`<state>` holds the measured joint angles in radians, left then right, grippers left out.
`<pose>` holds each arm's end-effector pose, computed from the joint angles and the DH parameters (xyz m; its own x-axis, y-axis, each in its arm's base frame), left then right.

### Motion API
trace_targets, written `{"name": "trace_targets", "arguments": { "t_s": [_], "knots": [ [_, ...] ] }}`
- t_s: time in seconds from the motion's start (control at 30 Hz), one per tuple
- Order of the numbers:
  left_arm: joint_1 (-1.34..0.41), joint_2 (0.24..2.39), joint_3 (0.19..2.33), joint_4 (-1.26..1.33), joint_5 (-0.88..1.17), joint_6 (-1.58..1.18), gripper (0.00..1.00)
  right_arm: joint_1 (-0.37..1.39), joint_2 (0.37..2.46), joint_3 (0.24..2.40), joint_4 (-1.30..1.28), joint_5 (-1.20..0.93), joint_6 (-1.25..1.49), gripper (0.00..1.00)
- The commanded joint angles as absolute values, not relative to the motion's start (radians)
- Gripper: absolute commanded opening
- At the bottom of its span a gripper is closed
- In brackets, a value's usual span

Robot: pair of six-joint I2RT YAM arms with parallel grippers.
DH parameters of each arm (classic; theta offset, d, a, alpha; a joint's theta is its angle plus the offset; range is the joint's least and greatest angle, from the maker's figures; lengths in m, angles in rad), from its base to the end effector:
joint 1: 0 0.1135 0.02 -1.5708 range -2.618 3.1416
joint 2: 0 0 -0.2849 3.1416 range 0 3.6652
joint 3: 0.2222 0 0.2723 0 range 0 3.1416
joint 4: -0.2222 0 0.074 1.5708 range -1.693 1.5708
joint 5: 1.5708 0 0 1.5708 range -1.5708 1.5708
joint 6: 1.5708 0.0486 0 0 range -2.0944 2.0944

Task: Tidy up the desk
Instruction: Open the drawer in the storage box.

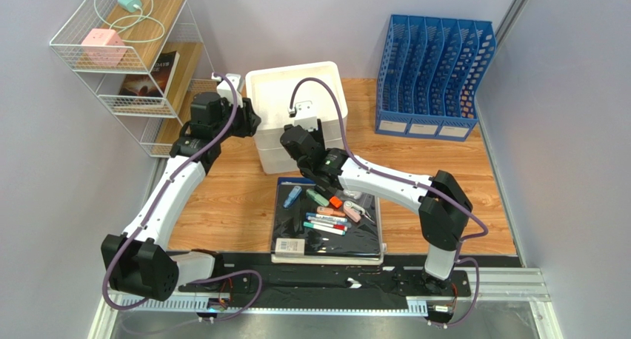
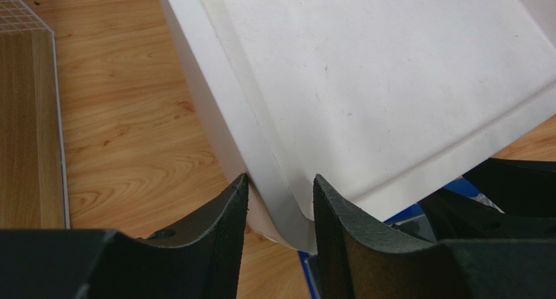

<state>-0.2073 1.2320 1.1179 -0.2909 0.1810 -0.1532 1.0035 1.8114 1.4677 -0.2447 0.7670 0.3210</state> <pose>0.2996 -0.0720 0.3636 -0.4367 -0.0615 -0.8975 0.3013 0.9300 -0.2104 0.2696 0.3604 0.2967 -0.3767 -0.1685 -0.9109 -0.1877 0.9768 -0.1030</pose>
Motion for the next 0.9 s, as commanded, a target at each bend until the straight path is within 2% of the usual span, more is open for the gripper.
{"name": "trace_targets", "arguments": {
  "t_s": [0.0,0.1,0.27,0.43,0.53,0.57,0.67,0.87],
  "knots": [
    [-0.215,1.279,1.074,-0.362,0.206,-0.149,0.45,0.977,1.816,1.555,-0.201,0.758,0.345,0.51],
    [-0.215,1.293,1.074,-0.351,0.203,-0.147,0.45,0.977,1.830,1.566,-0.212,0.729,0.362,0.49],
    [-0.215,1.307,1.069,-0.330,0.187,-0.144,0.45,0.979,1.836,1.560,-0.212,0.704,0.380,0.37],
    [-0.215,1.315,1.068,-0.322,0.187,-0.152,0.44,0.977,1.835,1.551,-0.213,0.712,0.379,0.30],
    [-0.215,1.316,1.062,-0.314,0.187,-0.155,0.44,0.977,1.825,1.537,-0.212,0.719,0.376,0.21],
    [-0.215,1.318,1.060,-0.313,0.187,-0.156,0.44,0.977,1.822,1.531,-0.215,0.721,0.377,0.14],
    [-0.215,1.318,1.051,-0.299,0.183,-0.156,0.44,0.977,1.799,1.502,-0.225,0.713,0.390,0.03],
    [-0.213,1.338,1.051,-0.273,0.170,-0.160,0.44,0.986,1.730,1.415,-0.238,0.686,0.425,0.00]
  ]
}}
